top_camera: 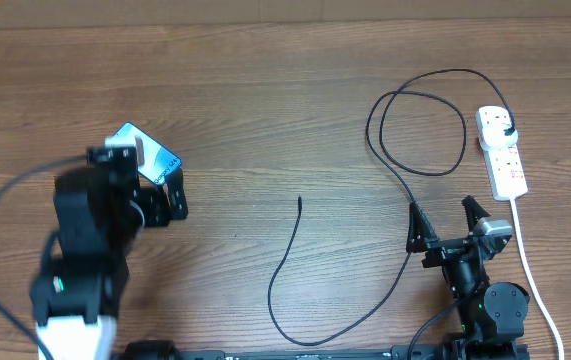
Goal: Plug charger to phone and switch on socket
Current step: 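Move the left gripper over the phone and lower onto it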
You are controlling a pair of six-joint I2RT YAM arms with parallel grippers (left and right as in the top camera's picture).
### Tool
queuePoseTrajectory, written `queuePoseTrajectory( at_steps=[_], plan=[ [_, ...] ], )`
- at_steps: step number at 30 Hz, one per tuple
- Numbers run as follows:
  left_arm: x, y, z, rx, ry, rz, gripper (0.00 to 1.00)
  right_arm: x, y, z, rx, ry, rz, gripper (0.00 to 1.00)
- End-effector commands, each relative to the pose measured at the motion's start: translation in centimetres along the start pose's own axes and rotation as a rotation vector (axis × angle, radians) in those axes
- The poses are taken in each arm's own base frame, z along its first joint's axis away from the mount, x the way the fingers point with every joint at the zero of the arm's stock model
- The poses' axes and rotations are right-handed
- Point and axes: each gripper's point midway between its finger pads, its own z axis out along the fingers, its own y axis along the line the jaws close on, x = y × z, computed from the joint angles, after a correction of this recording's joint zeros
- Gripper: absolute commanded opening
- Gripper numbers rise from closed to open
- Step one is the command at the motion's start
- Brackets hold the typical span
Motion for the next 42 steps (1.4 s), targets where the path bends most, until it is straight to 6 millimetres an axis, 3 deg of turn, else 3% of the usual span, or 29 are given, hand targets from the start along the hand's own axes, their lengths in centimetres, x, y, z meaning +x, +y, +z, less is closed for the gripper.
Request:
queuePoseTrajectory(
  at_steps=[1,9,14,15,16,17,18,19,20,27,32,42],
  plan=[
    [-2.8,0.5,0.1,-0.044,0.055,-0.061,0.99,0.3,-0.1,0.0,0.003,-0.001,-0.004,1.0],
    [-3.9,0.2,1.7,-0.057,0.326,-0.096,1.0,0.3,-0.1,0.0,0.003,-0.001,-0.004,1.0],
    [-3.4,-0.8,3.8,0.0,0.396,-0.111,1.0,0.3,-0.1,0.0,0.003,-0.001,-0.004,1.0],
    [-3.2,-0.7,4.2,-0.002,0.409,-0.112,0.87,0.3,-0.1,0.0,0.003,-0.001,-0.004,1.0],
    [-2.9,-0.6,4.7,-0.007,0.427,-0.113,0.54,0.3,-0.1,0.0,0.003,-0.001,-0.004,1.0],
    [-2.7,-0.6,5.1,-0.007,0.439,-0.119,0.43,0.3,-0.1,0.0,0.003,-0.001,-0.004,1.0],
    [-2.5,-0.6,5.4,-0.009,0.449,-0.131,0.46,0.3,-0.1,0.0,0.003,-0.001,-0.004,1.0],
    [-2.3,-0.7,5.7,-0.006,0.46,-0.148,0.68,0.3,-0.1,0.0,0.003,-0.001,-0.004,1.0],
    [-2.1,-0.9,5.9,0.002,0.475,-0.169,1.0,0.3,-0.1,0.0,0.003,-0.001,-0.004,1.0],
    [-1.7,-1.2,7.3,0.019,0.501,-0.198,0.99,0.3,-0.1,0.0,0.003,-0.001,-0.004,1.0],
    [-0.6,0.9,7.3,-0.167,0.528,-0.407,1.0,0.3,-0.1,0.0,0.003,-0.001,-0.004,1.0],
    [-0.5,3.0,8.5,-0.333,0.611,-0.472,1.0,0.3,-0.1,0.0,0.003,-0.001,-0.004,1.0]
  ],
)
